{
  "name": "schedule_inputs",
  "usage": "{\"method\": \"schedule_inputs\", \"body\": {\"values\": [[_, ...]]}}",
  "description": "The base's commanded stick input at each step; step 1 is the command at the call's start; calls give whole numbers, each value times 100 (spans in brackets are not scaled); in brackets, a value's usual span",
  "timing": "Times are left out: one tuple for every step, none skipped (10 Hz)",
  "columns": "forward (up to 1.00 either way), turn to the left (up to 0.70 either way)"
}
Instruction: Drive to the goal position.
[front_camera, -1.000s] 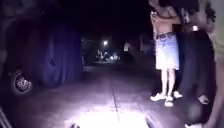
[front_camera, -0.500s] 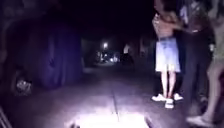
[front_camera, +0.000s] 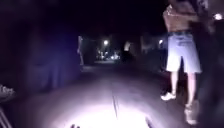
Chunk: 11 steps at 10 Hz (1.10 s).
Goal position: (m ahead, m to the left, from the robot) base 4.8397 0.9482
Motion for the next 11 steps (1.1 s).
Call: {"method": "schedule_inputs", "body": {"values": [[100,0],[100,0],[100,0],[100,0],[100,0],[100,2],[100,25],[100,27],[100,27],[100,27],[100,19]]}}
